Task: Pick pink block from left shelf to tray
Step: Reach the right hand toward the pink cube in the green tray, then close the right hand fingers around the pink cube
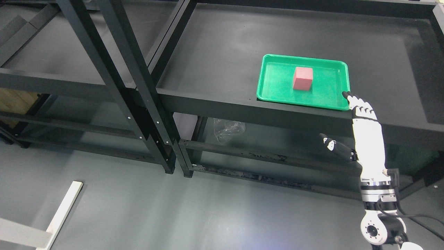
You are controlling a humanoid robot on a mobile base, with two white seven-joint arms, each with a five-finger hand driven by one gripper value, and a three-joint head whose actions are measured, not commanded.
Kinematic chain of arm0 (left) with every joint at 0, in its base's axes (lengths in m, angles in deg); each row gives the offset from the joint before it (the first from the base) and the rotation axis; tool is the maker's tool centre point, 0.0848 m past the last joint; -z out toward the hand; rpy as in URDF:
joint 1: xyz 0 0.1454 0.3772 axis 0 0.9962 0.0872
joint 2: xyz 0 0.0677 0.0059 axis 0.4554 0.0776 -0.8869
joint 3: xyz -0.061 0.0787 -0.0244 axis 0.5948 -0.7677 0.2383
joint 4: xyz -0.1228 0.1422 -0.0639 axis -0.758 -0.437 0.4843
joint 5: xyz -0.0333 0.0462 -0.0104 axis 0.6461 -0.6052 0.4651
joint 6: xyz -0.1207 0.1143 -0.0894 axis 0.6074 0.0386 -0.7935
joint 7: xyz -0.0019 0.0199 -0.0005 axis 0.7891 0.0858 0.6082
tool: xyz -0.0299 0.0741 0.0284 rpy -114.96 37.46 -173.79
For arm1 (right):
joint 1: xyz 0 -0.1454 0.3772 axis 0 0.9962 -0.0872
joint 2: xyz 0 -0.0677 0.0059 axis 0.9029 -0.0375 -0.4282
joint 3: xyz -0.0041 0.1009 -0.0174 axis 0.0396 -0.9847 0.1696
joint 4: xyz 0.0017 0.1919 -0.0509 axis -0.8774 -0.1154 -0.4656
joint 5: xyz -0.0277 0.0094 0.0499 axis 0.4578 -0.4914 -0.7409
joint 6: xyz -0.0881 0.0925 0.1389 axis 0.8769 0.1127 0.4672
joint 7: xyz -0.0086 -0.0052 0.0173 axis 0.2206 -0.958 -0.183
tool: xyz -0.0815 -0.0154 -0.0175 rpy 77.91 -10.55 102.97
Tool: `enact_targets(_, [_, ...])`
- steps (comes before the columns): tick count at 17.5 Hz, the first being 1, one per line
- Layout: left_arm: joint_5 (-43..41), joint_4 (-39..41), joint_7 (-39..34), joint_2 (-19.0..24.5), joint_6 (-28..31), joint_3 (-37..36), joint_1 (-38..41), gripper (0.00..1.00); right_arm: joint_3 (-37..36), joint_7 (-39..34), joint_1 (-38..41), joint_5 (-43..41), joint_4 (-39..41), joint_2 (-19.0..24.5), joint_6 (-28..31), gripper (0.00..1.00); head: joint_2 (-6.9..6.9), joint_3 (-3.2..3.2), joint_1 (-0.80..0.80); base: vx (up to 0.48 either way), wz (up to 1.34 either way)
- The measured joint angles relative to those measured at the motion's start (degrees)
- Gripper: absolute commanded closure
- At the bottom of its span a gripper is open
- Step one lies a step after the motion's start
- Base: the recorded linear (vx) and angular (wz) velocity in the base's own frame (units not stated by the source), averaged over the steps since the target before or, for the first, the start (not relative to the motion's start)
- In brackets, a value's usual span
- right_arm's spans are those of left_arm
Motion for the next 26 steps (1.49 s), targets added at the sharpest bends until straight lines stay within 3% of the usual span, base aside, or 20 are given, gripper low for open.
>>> enact_targets(10, [0.00, 0.00, 0.00, 0.00, 0.00, 0.00, 0.00, 0.00, 0.00, -5.68, -0.22, -2.31, -0.08, 0.74, 2.97, 0.01, 0.00, 0.00, 0.00, 0.215, 0.00])
enact_targets(26, [0.00, 0.00, 0.00, 0.00, 0.00, 0.00, 0.00, 0.00, 0.00, -26.13, -0.77, -2.54, -0.93, 1.94, 8.69, 0.01, 0.00, 0.00, 0.00, 0.183, 0.00])
